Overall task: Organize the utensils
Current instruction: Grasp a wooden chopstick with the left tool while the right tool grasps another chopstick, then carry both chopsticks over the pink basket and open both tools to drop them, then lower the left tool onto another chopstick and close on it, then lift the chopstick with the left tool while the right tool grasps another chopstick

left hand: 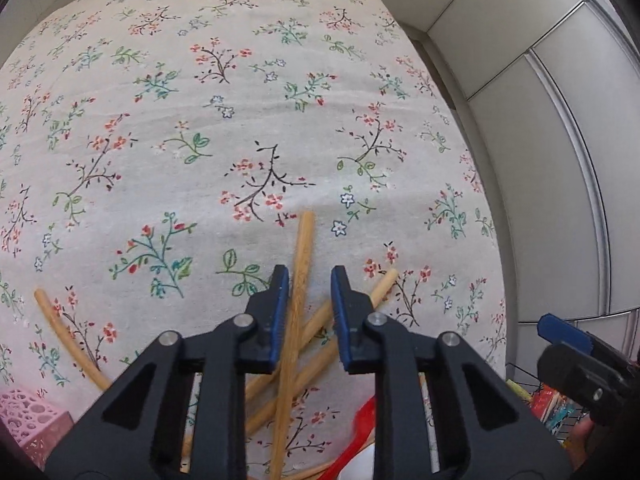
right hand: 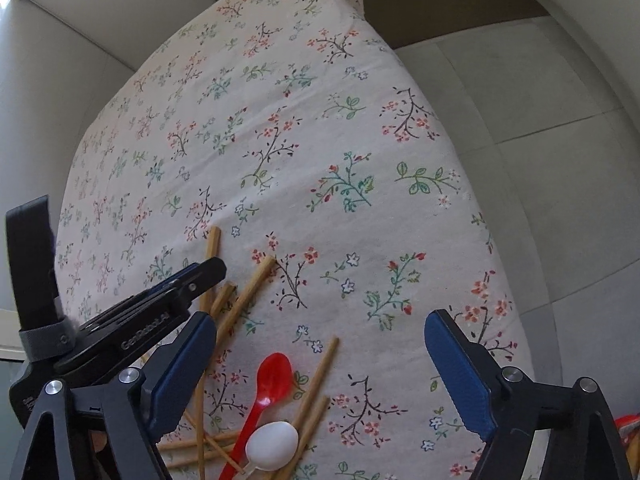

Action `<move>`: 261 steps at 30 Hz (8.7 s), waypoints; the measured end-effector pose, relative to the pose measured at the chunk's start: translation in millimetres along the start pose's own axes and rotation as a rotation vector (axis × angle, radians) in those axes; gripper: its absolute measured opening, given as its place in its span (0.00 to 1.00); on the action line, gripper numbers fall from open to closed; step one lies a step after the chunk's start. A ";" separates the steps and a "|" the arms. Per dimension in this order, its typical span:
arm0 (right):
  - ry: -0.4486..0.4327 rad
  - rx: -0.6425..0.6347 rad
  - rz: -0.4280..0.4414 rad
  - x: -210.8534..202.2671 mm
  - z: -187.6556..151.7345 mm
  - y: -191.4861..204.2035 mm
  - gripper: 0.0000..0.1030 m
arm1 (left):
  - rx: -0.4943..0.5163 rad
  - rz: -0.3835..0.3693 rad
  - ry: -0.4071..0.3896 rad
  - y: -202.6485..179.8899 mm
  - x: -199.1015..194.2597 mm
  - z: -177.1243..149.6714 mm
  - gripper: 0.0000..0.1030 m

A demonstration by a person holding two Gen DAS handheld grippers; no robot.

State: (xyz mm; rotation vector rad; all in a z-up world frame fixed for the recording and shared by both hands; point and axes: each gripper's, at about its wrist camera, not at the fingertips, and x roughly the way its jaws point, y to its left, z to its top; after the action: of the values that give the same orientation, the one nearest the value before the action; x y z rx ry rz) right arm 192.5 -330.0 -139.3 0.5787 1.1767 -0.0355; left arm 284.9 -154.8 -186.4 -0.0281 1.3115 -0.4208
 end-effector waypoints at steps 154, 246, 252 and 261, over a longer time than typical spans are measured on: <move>0.002 -0.226 -0.016 -49.2 -107.0 52.5 0.67 | -0.051 0.052 -0.060 49.9 -120.3 -187.0 0.45; -0.009 -0.037 -0.058 80.9 -21.1 86.5 0.00 | 0.144 0.115 -0.724 44.8 -277.3 -180.9 0.04; -0.048 -0.053 0.011 48.8 -27.8 84.5 0.00 | 0.131 0.124 -0.727 48.6 -280.2 -178.8 0.04; -0.003 -0.039 -0.052 71.4 -24.7 82.1 0.40 | 0.116 0.176 -0.711 54.0 -276.4 -176.6 0.04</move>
State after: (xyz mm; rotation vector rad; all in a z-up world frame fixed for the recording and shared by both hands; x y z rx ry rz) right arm 226.2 -229.7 -174.6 0.5131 1.1865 -0.0574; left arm 81.2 20.3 9.6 0.0336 0.5816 -0.2938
